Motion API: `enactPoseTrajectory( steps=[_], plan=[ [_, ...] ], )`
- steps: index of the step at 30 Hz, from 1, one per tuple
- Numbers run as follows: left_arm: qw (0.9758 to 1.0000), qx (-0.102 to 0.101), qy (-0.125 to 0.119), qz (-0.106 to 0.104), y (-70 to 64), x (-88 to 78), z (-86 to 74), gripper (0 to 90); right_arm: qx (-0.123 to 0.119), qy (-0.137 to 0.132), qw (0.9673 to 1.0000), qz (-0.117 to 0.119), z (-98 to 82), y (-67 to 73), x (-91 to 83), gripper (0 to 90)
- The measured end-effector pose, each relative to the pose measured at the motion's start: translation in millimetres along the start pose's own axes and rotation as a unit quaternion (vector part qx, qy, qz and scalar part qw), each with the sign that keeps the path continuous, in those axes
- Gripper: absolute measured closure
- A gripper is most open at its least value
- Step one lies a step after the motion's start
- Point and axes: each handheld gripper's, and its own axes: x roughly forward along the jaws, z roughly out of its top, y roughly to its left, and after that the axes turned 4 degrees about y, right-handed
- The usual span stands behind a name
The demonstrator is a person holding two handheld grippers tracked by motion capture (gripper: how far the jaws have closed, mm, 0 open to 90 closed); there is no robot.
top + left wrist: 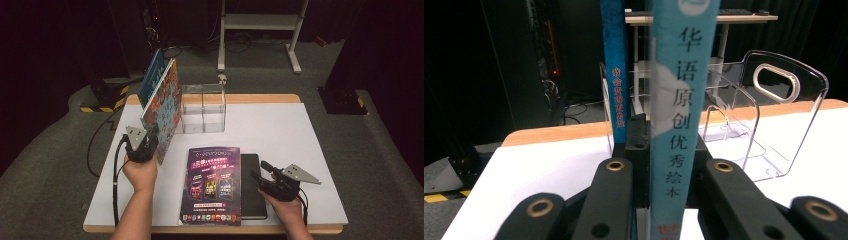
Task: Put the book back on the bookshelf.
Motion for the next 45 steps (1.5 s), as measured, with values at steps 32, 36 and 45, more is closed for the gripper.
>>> enactPoseTrajectory(
  steps=[32, 36, 45],
  plan=[
    [0.9999, -0.001, 0.001, 0.012, 2.0, -2.1, -3.2, 74.5, -0.001, 0.003, 1.0000, 0.001, -0.5, 0.9, 2.9, 43.9],
    [0.9999, -0.004, 0.003, 0.010, 4.5, -6.9, -6.3, 73.9, -0.002, 0.005, 1.0000, 0.001, -1.0, 1.7, 3.7, 43.8],
    [0.9998, -0.007, 0.016, 0.009, 7.3, -12.5, -13.7, 72.4, -0.002, 0.006, 1.0000, 0.000, -1.4, 1.9, 3.6, 43.8]
  ],
)
